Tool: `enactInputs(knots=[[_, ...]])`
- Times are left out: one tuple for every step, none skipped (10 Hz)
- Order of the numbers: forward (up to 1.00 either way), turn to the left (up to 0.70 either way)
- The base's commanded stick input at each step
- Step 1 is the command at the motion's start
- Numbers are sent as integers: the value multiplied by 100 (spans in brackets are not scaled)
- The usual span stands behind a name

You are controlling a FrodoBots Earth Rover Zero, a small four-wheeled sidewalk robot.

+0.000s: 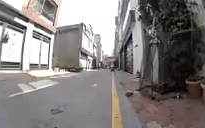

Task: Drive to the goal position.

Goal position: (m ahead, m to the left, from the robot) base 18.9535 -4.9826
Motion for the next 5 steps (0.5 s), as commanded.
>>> enactInputs(knots=[[100, 0], [100, 0], [100, 0], [100, 0], [100, 0]])
